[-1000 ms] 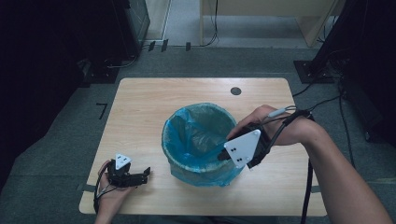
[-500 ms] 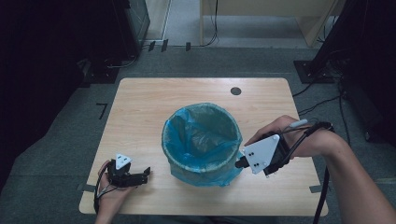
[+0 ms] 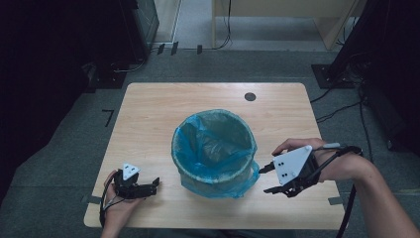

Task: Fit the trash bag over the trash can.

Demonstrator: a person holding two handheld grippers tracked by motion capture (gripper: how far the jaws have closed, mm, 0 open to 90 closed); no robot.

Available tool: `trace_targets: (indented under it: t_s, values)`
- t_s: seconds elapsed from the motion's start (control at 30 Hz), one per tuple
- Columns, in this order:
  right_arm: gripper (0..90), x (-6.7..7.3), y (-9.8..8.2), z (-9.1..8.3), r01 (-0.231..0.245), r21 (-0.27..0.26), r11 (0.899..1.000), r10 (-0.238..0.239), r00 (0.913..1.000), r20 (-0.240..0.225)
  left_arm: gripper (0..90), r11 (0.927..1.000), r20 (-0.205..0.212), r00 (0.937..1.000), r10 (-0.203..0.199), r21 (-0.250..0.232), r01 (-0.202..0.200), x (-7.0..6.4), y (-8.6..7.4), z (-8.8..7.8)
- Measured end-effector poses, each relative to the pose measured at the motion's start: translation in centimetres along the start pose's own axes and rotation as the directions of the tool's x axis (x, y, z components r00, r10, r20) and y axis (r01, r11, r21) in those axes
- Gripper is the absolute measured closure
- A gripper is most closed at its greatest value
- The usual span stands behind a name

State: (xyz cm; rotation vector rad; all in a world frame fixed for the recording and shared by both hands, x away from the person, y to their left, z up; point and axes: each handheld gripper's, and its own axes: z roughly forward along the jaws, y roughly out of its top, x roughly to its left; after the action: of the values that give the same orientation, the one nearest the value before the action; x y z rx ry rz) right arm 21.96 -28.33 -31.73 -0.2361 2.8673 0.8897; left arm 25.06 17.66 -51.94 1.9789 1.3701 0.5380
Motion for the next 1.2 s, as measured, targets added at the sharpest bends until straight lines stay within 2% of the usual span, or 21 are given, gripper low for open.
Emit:
trace_targets:
  t_s: [0.07, 0.13, 0.17, 0.23, 0.27, 0.37, 0.47, 0.53, 0.6, 0.67, 0.7, 0.77, 0.8, 0.93, 1.0, 1.03, 1.07, 1.1, 1.13, 1.17, 1.2]
  values:
    - [37.0, 0.3, -0.8, 0.4, -0.049, -0.007, 0.999, 0.049, 0.9986, 0.018, 0.0, 1.0000, -0.003, 1.0000, 0.002, 0.000, -0.002, 0.0, 0.0, 0.0]
    - [26.4, 0.6, -1.6, 0.6, -0.116, -0.032, 0.993, 0.118, 0.9917, 0.052, 0.0, 1.0000, -0.004, 1.0000, 0.003, 0.001, -0.003, 0.0, 0.0, 0.0]
    - [21.2, 0.7, -1.9, 0.7, -0.130, -0.045, 0.991, 0.133, 0.9891, 0.064, 0.0, 1.0000, -0.004, 1.0000, 0.001, -0.001, -0.001, -0.1, 0.0, 0.0]
    - [13.7, 0.9, -2.7, 1.0, -0.183, -0.076, 0.980, 0.189, 0.9777, 0.091, 0.0, 1.0000, -0.004, 1.0000, 0.002, 0.000, -0.002, -0.1, 0.0, 0.0]
    - [13.6, 1.0, -3.1, 1.0, -0.201, -0.090, 0.975, 0.209, 0.9731, 0.097, 0.0, 1.0000, -0.005, 1.0000, 0.004, 0.000, -0.004, -0.1, 0.0, 0.0]
    - [2.2, 1.2, -4.2, 1.3, -0.263, -0.142, 0.954, 0.284, 0.9465, 0.154, 0.0, 1.0000, -0.007, 1.0000, 0.004, 0.001, -0.004, -0.1, 0.0, 0.1]
    - [0.0, 1.3, -5.0, 1.7, -0.305, -0.175, 0.936, 0.336, 0.9224, 0.190, 0.0, 1.0000, -0.006, 1.0000, 0.003, 0.000, -0.003, -0.1, 0.0, 0.1]
    - [0.0, 1.5, -5.5, 2.1, -0.329, -0.187, 0.925, 0.368, 0.8979, 0.241, 0.0, 1.0000, -0.006, 1.0000, 0.003, 0.000, -0.003, -0.1, 0.0, 0.1]
    - [0.0, 1.6, -5.9, 2.6, -0.368, -0.211, 0.905, 0.417, 0.8627, 0.286, 0.0, 1.0000, -0.006, 1.0000, 0.003, 0.000, -0.003, -0.1, 0.0, 0.1]
    - [0.0, 1.7, -6.3, 3.2, -0.407, -0.220, 0.887, 0.460, 0.8228, 0.333, 0.0, 1.0000, -0.006, 1.0000, 0.002, 0.000, -0.002, 0.0, 0.0, 0.0]
    - [0.0, 1.7, -6.6, 3.4, -0.417, -0.227, 0.880, 0.473, 0.8090, 0.349, 0.0, 1.0000, -0.006, 1.0000, 0.002, 0.000, -0.002, 0.0, 0.0, 0.0]
    - [0.0, 1.6, -7.2, 3.8, -0.459, -0.252, 0.852, 0.523, 0.7670, 0.371, 0.0, 1.0000, -0.007, 1.0000, 0.003, 0.000, -0.003, -0.1, 0.0, 0.0]
    - [0.0, 1.7, -7.4, 4.0, -0.476, -0.265, 0.839, 0.544, 0.7523, 0.371, 0.0, 1.0000, -0.007, 1.0000, 0.004, 0.001, -0.004, -0.1, 0.0, 0.1]
    - [0.0, 1.7, -8.7, 4.6, -0.526, -0.323, 0.786, 0.618, 0.6758, 0.402, 0.0, 1.0000, -0.008, 1.0000, 0.005, 0.002, -0.005, -0.1, 0.0, 0.1]
    - [0.0, 1.7, -9.2, 4.8, -0.547, -0.352, 0.759, 0.651, 0.6292, 0.425, 0.0, 1.0000, -0.009, 0.9999, 0.008, 0.005, -0.008, -0.1, 0.0, 0.0]
    - [0.8, 1.6, -9.5, 4.9, -0.562, -0.365, 0.743, 0.669, 0.6024, 0.435, 0.0, 1.0000, -0.009, 0.9999, 0.005, 0.002, -0.005, -0.1, 0.0, 0.1]
    - [2.9, 1.7, -9.8, 5.0, -0.581, -0.378, 0.721, 0.691, 0.5653, 0.451, 0.0, 1.0000, -0.008, 1.0000, 0.005, 0.002, -0.005, -0.1, 0.0, 0.1]
    - [4.0, 1.7, -10.0, 5.1, -0.594, -0.385, 0.707, 0.703, 0.5326, 0.471, 0.0, 1.0000, -0.008, 1.0000, 0.005, 0.002, -0.005, -0.1, 0.0, 0.1]
    - [4.0, 1.8, -10.2, 5.2, -0.601, -0.390, 0.698, 0.711, 0.5151, 0.479, 0.0, 1.0000, -0.008, 1.0000, 0.005, 0.002, -0.005, -0.1, 0.0, 0.0]
    - [3.9, 1.8, -10.4, 5.3, -0.612, -0.398, 0.683, 0.724, 0.4965, 0.479, 0.0, 1.0000, -0.008, 1.0000, 0.004, 0.002, -0.004, -0.1, 0.0, 0.0]
    - [3.9, 1.8, -10.7, 5.4, -0.626, -0.413, 0.661, 0.743, 0.4709, 0.475, 0.0, 1.0000, -0.007, 1.0000, 0.005, 0.002, -0.005, -0.1, 0.0, 0.0]
